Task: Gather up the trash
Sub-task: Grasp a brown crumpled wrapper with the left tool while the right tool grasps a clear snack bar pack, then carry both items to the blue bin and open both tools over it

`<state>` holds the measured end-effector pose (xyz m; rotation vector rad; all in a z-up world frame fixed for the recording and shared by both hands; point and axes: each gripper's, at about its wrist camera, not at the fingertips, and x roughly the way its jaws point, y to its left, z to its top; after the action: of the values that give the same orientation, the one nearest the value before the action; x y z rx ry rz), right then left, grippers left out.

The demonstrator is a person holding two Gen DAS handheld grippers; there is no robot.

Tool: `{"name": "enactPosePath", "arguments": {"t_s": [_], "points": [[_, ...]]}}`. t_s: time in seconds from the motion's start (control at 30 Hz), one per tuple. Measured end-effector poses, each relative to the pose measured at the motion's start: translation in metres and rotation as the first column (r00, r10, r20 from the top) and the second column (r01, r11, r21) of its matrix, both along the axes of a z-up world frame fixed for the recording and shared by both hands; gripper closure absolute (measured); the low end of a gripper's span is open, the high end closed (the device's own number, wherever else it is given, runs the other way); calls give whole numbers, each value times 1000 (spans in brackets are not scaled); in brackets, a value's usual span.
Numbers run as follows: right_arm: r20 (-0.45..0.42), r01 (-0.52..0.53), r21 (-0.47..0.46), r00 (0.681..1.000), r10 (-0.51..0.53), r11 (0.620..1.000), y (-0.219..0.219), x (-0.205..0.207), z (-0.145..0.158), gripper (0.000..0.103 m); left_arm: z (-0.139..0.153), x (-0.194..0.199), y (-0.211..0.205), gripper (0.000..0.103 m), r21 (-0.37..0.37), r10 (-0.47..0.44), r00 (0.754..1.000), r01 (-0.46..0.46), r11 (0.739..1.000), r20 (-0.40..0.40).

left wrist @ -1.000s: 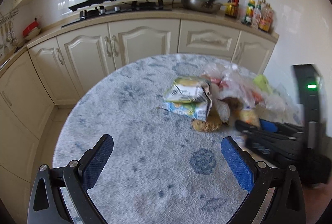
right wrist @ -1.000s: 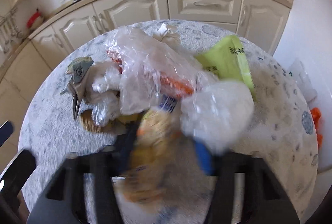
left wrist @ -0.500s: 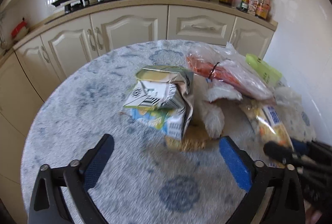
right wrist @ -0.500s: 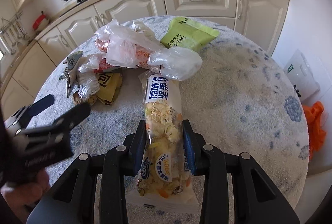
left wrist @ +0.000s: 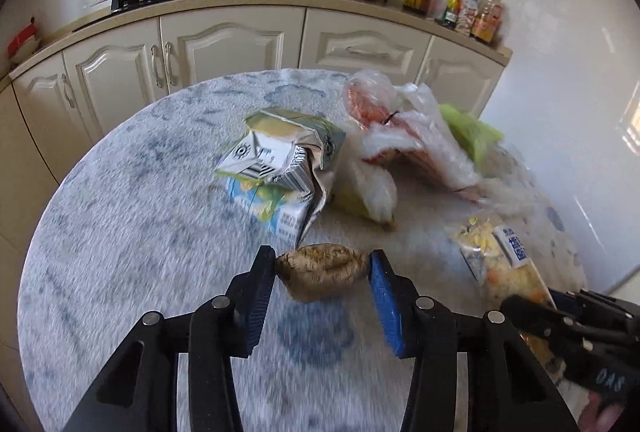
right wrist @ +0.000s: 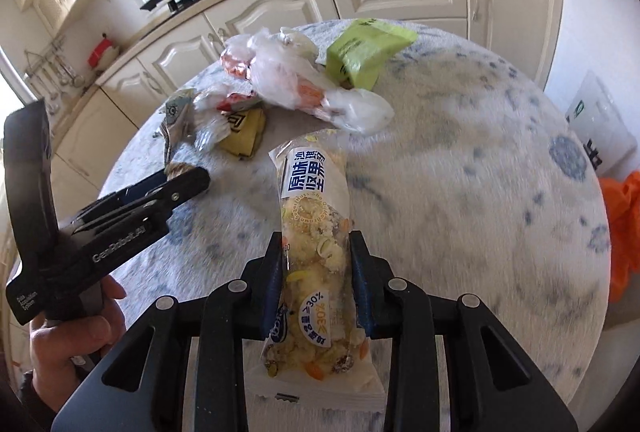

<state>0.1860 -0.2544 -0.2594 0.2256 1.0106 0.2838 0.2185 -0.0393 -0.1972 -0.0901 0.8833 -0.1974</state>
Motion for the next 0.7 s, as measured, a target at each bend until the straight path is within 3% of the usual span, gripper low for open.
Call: {"name": "enactPosePath", "arguments": {"t_s": [0.2,0.3,0.47,0.7], "points": [[-5,17,30,1000,-17,999,-12,-18,0,72,-2,-30,-2,60,43,-17,1000,16,999,15],[5,14,40,1000,-14,999,-14,-25,3,72,0,-37,-3,60,20,-18,1000,18,1000,10],[7,18,44,1000,-19,999,-18,-30,4,72,-8,-39,-16,60,74,-47,999,47,996,-4],[39,37,73,998,-39,997,-33,-43,15,72,-3,-45,-33,62,55,-63,998,62,997,15]]}}
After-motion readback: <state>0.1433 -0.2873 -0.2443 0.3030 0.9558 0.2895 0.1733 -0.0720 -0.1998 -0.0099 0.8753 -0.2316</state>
